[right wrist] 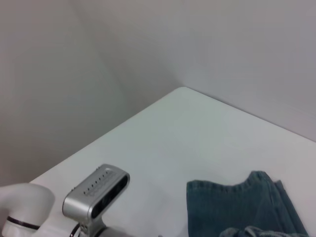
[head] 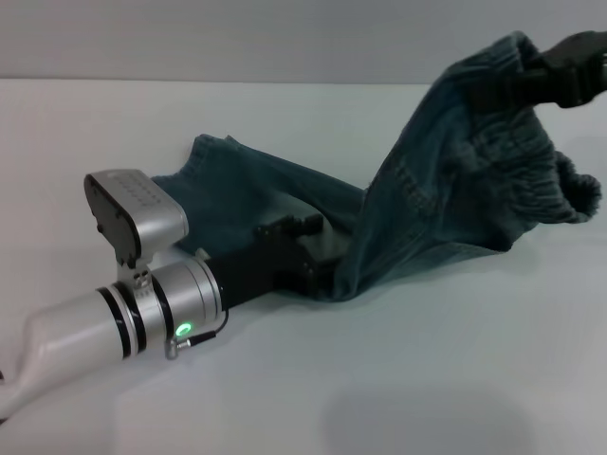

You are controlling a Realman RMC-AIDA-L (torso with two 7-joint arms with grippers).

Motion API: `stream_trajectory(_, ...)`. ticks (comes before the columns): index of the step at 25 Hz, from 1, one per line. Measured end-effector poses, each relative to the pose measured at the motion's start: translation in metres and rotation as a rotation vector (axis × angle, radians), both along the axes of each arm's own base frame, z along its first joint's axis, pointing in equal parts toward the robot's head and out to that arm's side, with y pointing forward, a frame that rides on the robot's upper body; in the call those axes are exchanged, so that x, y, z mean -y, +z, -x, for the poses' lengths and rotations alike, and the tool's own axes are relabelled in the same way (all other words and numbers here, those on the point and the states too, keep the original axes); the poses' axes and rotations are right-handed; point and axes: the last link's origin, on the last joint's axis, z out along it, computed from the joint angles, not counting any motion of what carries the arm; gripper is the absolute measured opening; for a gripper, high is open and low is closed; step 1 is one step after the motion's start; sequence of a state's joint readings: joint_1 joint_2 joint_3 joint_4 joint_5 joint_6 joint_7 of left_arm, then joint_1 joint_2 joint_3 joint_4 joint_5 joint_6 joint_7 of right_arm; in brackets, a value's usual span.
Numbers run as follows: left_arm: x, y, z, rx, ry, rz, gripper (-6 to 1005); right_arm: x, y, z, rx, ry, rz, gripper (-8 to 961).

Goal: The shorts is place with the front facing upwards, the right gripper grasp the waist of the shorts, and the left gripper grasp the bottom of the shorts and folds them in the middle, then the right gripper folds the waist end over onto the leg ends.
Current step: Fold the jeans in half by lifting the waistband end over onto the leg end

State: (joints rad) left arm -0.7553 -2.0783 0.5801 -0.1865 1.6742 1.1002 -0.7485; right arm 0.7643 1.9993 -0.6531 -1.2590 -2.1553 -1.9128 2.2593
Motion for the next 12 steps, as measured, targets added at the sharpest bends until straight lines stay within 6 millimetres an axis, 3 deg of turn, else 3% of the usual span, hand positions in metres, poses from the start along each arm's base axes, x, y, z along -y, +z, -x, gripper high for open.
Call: stream_trajectory(12, 0.015, -0.01, -0.009, 0.052, -0.005, 0.05, 810, -0.02, -0.026, 0.02, 0.021, 0.048, 0.019, 46)
